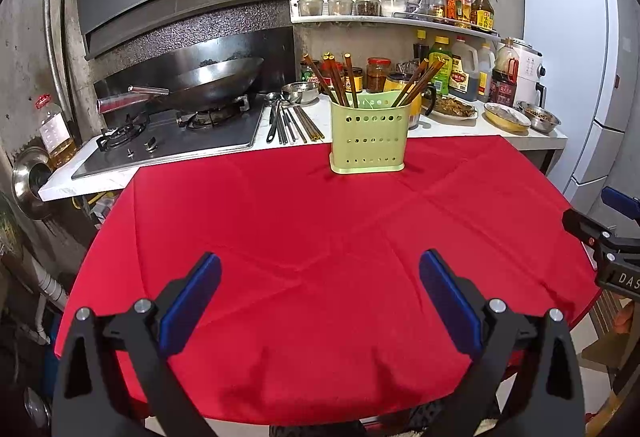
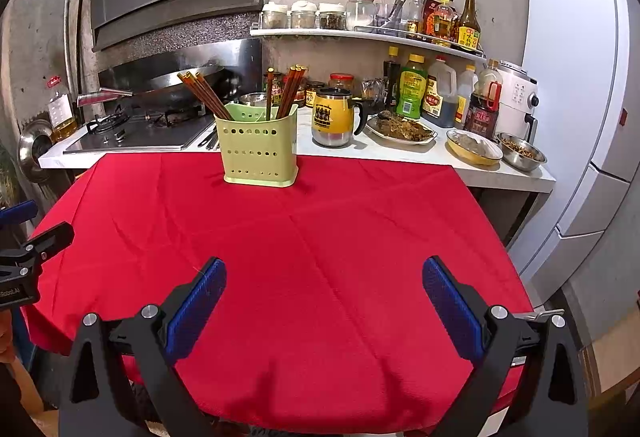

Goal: Organize utensils

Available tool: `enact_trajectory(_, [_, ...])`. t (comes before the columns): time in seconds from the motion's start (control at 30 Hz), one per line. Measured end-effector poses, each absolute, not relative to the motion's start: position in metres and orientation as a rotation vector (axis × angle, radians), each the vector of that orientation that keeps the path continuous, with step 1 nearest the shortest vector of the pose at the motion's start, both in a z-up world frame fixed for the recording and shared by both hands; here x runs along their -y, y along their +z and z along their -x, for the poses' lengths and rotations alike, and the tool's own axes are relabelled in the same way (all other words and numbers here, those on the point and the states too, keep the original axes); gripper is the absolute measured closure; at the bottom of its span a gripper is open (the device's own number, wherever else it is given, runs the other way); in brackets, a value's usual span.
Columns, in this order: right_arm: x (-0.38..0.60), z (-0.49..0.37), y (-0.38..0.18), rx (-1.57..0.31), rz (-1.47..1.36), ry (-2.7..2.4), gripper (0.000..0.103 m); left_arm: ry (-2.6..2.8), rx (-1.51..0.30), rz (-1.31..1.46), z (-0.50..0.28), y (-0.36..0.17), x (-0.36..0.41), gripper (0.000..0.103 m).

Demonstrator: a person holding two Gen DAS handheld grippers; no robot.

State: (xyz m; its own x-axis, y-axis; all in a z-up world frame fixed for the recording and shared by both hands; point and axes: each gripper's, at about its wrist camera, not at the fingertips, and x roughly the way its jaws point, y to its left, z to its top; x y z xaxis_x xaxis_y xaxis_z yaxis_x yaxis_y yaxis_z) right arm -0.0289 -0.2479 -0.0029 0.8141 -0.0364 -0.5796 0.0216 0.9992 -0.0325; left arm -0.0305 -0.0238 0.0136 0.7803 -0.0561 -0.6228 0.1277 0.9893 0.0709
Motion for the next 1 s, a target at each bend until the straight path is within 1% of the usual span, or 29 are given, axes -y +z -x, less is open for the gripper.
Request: enact_trajectory(1.0, [0.2468,0.0252,-0.0049,-0.616,0.02,-0.027,0.006,-0.098,-0.667,-0.107,0.0293,0.0136,0.0273,0.006])
